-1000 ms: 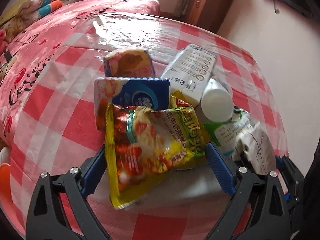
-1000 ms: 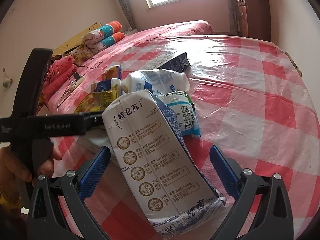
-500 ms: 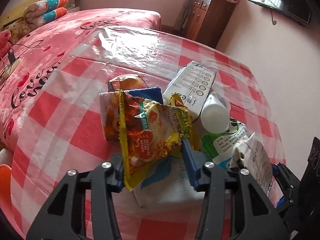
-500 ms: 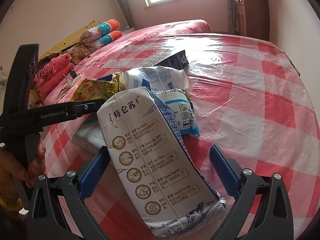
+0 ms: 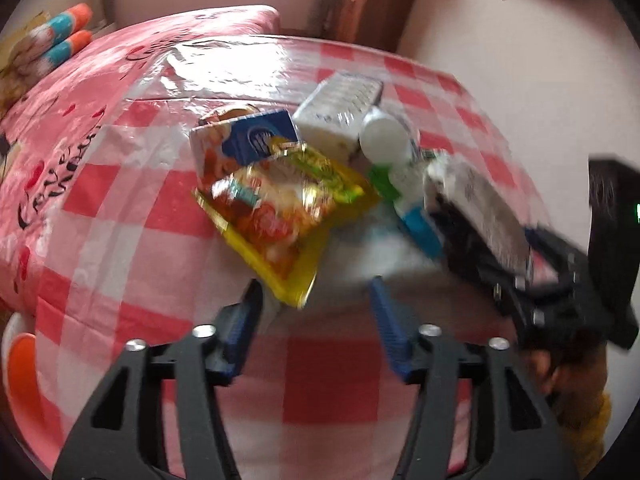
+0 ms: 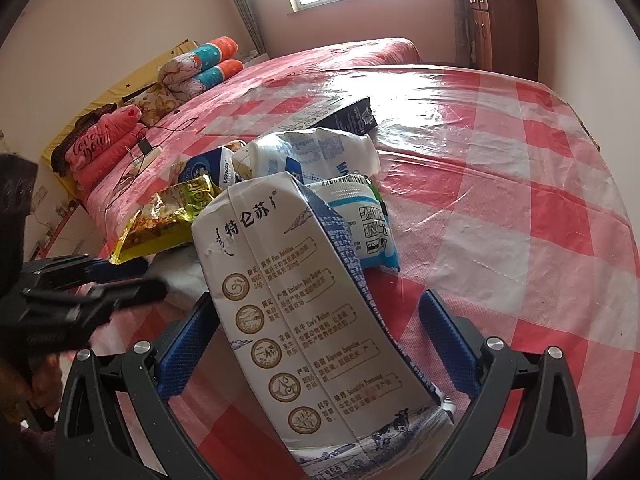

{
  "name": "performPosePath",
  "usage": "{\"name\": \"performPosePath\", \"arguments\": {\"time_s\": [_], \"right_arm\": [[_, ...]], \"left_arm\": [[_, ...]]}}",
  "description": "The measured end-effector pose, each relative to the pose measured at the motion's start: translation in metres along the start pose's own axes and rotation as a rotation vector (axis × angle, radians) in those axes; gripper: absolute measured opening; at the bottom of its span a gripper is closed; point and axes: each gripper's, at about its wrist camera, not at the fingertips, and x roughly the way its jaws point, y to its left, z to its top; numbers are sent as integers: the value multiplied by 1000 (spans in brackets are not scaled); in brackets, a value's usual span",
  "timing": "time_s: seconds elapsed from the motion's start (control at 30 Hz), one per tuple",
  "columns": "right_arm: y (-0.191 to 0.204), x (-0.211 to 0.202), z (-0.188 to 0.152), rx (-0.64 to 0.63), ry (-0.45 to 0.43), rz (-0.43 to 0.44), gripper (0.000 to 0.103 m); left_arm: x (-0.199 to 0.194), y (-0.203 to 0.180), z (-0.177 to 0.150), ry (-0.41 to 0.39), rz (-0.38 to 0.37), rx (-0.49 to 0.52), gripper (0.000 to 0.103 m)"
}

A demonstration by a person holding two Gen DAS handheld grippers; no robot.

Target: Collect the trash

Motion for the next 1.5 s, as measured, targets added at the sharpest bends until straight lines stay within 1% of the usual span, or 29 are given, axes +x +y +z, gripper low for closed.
{"name": "performPosePath", "arguments": {"time_s": [0.03,0.07,0.13,0.17,0.27,0.37,0.5,0.57,0.6,0.67,0.73,0.8,0.83,0.87,0.97,1.07,1.23,1.3,1.33,1.37,1.43,1.5], "right_arm": [[0,0,0,1,0,1,98],[0,0,0,0,0,1,98],[0,0,0,1,0,2,98],[0,0,0,1,-1,2,98],[0,0,0,0,0,0,98],[0,0,0,-2,0,-2,98],[-1,0,1,-2,0,-1,98],[0,0,0,-3,1,-3,98],[0,0,0,-3,1,-3,98],[-1,0,0,-2,0,-1,98],[0,0,0,-1,0,0,98],[-1,0,1,0,0,2,98],[-1,0,2,0,-1,3,98],[-1,0,2,1,-1,4,98],[-3,0,3,4,-4,-6,98],[-4,-5,3,7,-27,-19,98],[-3,-14,4,0,-70,-16,97],[0,-14,4,-17,-80,-22,93],[2,-14,4,-25,-79,-28,83],[5,-12,4,-35,-71,-37,78],[10,-9,3,-57,-67,-60,78],[13,-10,3,-69,-73,-70,75]], "left_arm": [[-2,-1,-1,4,11,24,62],[-6,-2,0,-4,40,62,63],[-11,-2,2,-17,82,106,69],[-15,-2,6,-32,115,142,71],[-20,-3,16,-64,149,217,79],[-15,-6,29,-72,193,294,80],[0,-13,44,-41,173,377,79],[12,-17,47,-15,179,422,79],[16,-17,47,-6,181,429,79],[26,-15,51,12,175,414,79],[31,-9,54,20,148,372,78],[33,-4,55,18,123,332,70],[33,-3,54,15,116,319,69],[34,-3,53,10,116,315,68],[32,-4,49,-8,119,305,59],[30,-3,45,-24,109,271,52],[24,5,41,-47,101,203,47],[21,8,39,-54,95,179,46],[20,10,38,-57,92,171,46],[18,12,36,-60,88,160,46],[14,16,33,-67,81,143,46],[8,22,29,-76,75,122,46]]}}
